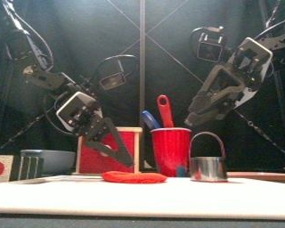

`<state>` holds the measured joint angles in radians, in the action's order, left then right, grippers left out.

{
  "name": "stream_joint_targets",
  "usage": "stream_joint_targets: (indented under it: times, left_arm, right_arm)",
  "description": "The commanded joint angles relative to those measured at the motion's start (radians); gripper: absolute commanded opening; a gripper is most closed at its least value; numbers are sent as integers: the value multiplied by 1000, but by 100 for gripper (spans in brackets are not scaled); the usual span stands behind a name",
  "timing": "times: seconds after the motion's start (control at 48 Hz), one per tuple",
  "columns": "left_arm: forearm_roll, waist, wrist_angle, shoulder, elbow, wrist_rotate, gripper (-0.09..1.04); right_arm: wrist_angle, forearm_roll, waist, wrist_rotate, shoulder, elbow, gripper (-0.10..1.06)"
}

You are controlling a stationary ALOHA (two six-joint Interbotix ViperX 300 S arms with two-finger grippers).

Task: Get the cutter from the drawer then cut the dough then place the extra dough in the bowl
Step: Place the extra dough in the bowl

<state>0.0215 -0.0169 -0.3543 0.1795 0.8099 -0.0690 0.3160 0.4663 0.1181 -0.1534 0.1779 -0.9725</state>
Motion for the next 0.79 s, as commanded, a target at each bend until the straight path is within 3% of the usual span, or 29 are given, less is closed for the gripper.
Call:
stream_joint_targets:
  times: [0.021, 0.146, 0.521, 0.792]
  left_arm:
    - [-3, 5, -3, -5, -20, 0, 77]
    - [0, 5, 0, 12, -29, 0, 81]
    - [2, 15, 77, 64, -58, 0, 79]
    - [0, 14, 81, 74, -57, 0, 66]
  right_arm:
    - [3, 0, -2, 0, 29, 8, 85]
    - [3, -2, -2, 0, 29, 8, 85]
    - [3, 0, -2, 0, 17, 8, 85]
    - [3, 0, -3, 0, 17, 6, 85]
